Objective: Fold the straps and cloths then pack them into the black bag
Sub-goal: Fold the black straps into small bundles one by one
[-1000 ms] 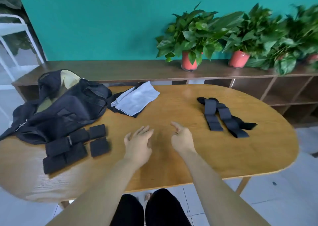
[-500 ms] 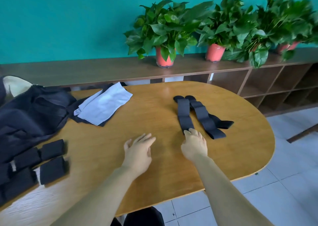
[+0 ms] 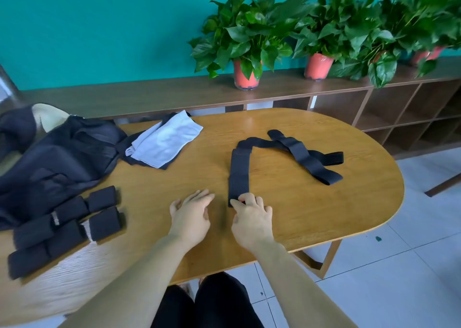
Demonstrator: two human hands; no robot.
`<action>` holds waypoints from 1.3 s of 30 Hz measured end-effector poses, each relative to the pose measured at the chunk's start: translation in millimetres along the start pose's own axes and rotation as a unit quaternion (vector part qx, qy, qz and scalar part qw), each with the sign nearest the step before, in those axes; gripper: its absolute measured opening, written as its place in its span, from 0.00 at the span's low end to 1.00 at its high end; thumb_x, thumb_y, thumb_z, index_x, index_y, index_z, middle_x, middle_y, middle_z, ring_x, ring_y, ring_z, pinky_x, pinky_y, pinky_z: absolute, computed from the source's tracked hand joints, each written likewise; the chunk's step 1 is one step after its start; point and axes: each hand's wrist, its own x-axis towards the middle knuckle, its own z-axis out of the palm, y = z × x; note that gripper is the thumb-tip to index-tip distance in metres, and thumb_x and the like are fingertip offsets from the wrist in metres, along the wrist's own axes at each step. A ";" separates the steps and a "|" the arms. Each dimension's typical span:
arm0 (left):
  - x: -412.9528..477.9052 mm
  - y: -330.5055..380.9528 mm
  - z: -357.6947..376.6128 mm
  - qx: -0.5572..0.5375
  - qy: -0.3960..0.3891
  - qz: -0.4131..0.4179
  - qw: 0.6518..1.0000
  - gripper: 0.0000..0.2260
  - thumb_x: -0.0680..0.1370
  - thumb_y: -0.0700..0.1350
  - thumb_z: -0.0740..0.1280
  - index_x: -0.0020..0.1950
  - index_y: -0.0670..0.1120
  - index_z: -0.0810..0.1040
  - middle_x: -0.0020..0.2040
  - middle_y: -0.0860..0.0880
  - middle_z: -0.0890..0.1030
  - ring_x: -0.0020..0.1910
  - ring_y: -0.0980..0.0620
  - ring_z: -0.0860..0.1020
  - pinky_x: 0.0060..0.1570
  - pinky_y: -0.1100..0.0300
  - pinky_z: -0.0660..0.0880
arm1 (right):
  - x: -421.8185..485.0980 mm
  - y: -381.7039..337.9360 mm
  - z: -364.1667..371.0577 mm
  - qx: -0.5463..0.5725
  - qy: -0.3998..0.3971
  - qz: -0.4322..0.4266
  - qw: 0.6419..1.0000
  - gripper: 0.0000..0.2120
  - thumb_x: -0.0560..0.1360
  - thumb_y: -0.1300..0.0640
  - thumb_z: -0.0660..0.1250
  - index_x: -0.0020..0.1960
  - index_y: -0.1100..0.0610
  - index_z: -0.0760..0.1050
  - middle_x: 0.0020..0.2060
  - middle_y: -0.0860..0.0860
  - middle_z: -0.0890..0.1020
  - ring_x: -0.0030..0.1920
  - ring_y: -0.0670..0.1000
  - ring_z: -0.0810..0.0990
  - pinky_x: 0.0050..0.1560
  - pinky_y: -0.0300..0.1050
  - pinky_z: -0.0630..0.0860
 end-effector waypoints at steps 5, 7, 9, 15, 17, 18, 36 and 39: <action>-17.7 -16.8 -12.7 0.003 0.002 -0.006 1.000 0.23 0.81 0.38 0.55 0.72 0.56 0.67 0.75 0.57 0.63 0.75 0.58 0.57 0.71 0.50 0.49 | -21.6 -27.8 9.6 0.012 -0.012 -0.017 1.000 0.20 0.77 0.59 0.56 0.67 0.50 0.70 0.66 0.48 0.65 0.64 0.53 0.64 0.61 0.49 0.60; -20.2 -21.1 -15.6 0.001 0.003 -0.006 1.000 0.22 0.81 0.38 0.54 0.72 0.56 0.68 0.75 0.57 0.64 0.75 0.58 0.58 0.71 0.49 0.50 | -25.8 -34.6 10.4 0.017 -0.019 -0.018 1.000 0.20 0.77 0.60 0.56 0.67 0.50 0.71 0.66 0.48 0.66 0.64 0.52 0.64 0.61 0.49 0.60; -19.8 -23.0 -17.4 -0.010 0.002 -0.003 1.000 0.21 0.81 0.39 0.54 0.72 0.56 0.68 0.74 0.57 0.64 0.74 0.58 0.59 0.71 0.49 0.50 | -26.6 -38.9 9.8 0.032 -0.032 -0.025 0.999 0.20 0.77 0.61 0.55 0.66 0.50 0.72 0.64 0.48 0.68 0.64 0.52 0.65 0.61 0.49 0.61; -14.3 -18.8 -15.1 -0.050 0.010 0.027 0.998 0.16 0.82 0.45 0.58 0.69 0.56 0.72 0.72 0.57 0.68 0.72 0.59 0.62 0.68 0.52 0.51 | -10.7 -24.0 -3.2 0.147 0.042 0.001 0.988 0.17 0.76 0.62 0.58 0.59 0.50 0.78 0.57 0.47 0.81 0.61 0.53 0.74 0.61 0.49 0.68; -11.9 -18.3 -14.4 -0.061 0.015 0.047 0.997 0.15 0.82 0.46 0.59 0.67 0.56 0.74 0.71 0.57 0.70 0.71 0.58 0.64 0.67 0.55 0.51 | -4.4 -14.3 -10.3 0.119 0.079 0.008 0.990 0.17 0.77 0.61 0.58 0.60 0.49 0.78 0.57 0.46 0.80 0.60 0.52 0.73 0.58 0.47 0.66; -10.7 -18.9 -13.8 -0.060 0.015 0.060 0.996 0.15 0.81 0.46 0.60 0.67 0.55 0.74 0.71 0.56 0.70 0.71 0.57 0.65 0.67 0.56 0.51 | -1.6 -9.9 -12.3 0.098 0.093 -0.001 0.991 0.16 0.77 0.61 0.58 0.60 0.49 0.78 0.58 0.45 0.80 0.61 0.51 0.71 0.56 0.46 0.64; -2.7 -47.3 -10.6 0.089 0.041 0.240 0.966 0.07 0.74 0.51 0.67 0.48 0.55 0.84 0.53 0.58 0.82 0.55 0.57 0.79 0.65 0.52 0.53 | 32.1 -2.7 22.8 -0.028 0.061 -0.211 0.975 0.15 0.71 0.60 0.64 0.56 0.53 0.81 0.57 0.47 0.81 0.62 0.56 0.74 0.57 0.50 0.64; -2.0 -50.8 -12.5 0.082 0.018 0.254 0.964 0.07 0.75 0.50 0.68 0.52 0.53 0.83 0.56 0.56 0.82 0.63 0.58 0.75 0.70 0.52 0.45 | 44.4 -6.0 19.3 -0.064 0.034 -0.219 0.973 0.19 0.72 0.64 0.65 0.62 0.55 0.78 0.63 0.49 0.78 0.66 0.57 0.70 0.61 0.54 0.66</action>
